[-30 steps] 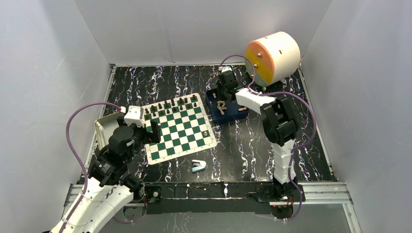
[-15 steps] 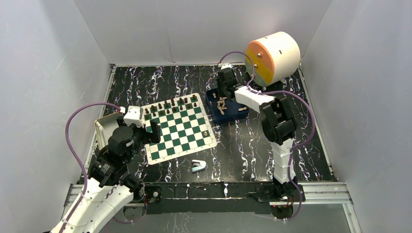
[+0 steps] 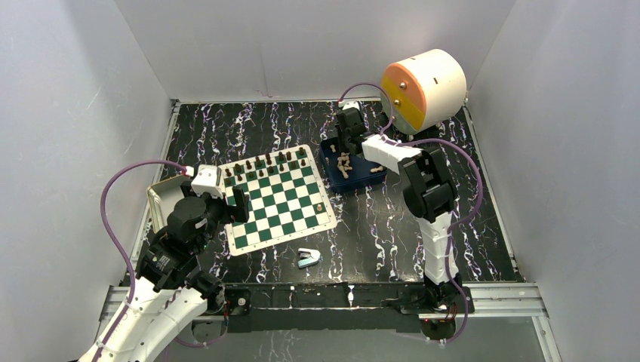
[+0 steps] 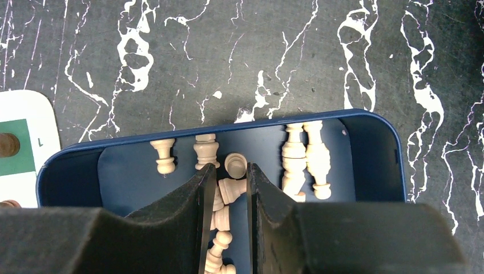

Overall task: Set up the chess pieces on the board
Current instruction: Pick up the chess piece from the storage box.

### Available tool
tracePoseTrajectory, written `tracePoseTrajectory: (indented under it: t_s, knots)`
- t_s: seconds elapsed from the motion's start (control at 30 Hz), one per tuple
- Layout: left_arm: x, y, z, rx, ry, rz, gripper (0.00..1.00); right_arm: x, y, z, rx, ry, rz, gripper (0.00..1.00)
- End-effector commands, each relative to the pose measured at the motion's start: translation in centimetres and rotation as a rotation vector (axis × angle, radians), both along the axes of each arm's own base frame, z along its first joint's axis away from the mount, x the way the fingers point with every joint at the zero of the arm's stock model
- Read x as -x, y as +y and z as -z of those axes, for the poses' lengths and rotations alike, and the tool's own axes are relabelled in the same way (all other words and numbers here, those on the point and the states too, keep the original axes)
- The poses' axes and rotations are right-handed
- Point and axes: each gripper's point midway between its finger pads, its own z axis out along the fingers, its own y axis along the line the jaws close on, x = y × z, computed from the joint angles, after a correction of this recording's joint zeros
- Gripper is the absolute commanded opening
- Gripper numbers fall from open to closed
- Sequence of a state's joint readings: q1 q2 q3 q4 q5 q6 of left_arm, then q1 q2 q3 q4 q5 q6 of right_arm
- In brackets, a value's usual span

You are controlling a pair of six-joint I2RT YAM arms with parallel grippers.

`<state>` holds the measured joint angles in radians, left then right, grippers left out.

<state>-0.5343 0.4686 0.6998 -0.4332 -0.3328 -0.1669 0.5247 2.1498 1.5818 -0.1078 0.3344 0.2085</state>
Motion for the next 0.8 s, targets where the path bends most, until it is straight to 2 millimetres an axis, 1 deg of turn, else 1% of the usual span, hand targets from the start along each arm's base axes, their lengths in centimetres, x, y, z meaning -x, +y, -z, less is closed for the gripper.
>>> tracePoseTrajectory:
  t_s: [0.0, 0.1, 0.23, 0.4, 0.5, 0.63, 0.77]
  knots:
    - [-0.3, 0.1, -0.4, -0.003, -0.025, -0.007, 0.95, -1.8, 0.0, -1.8, -0.002, -0.073, 0.020, 0.35]
    - [-0.4, 0.0, -0.5, -0.002, -0.025, -0.006, 0.95, -2.0, 0.0, -1.9, 0.000, -0.076, 0.015, 0.35]
    - [-0.3, 0.0, -0.4, -0.003, -0.024, -0.004, 0.95, -2.1, 0.2, -1.5, 0.003, -0.071, 0.008, 0.35]
    - [-0.3, 0.2, -0.5, -0.003, -0.030, -0.013, 0.95, -2.2, 0.2, -1.2, 0.001, -0.063, 0.008, 0.33]
    - [-0.3, 0.2, -0.5, -0.004, -0.029, -0.014, 0.95, -2.3, 0.3, -1.5, -0.001, -0.068, 0.006, 0.26]
    - [-0.3, 0.2, -0.5, -0.003, -0.030, -0.016, 0.95, -2.4, 0.1, -1.9, 0.009, -0.076, 0.010, 0.23]
    - [-0.3, 0.2, -0.5, -0.005, -0.030, -0.016, 0.95, -2.2, -0.2, -3.5, 0.009, -0.090, 0.016, 0.21]
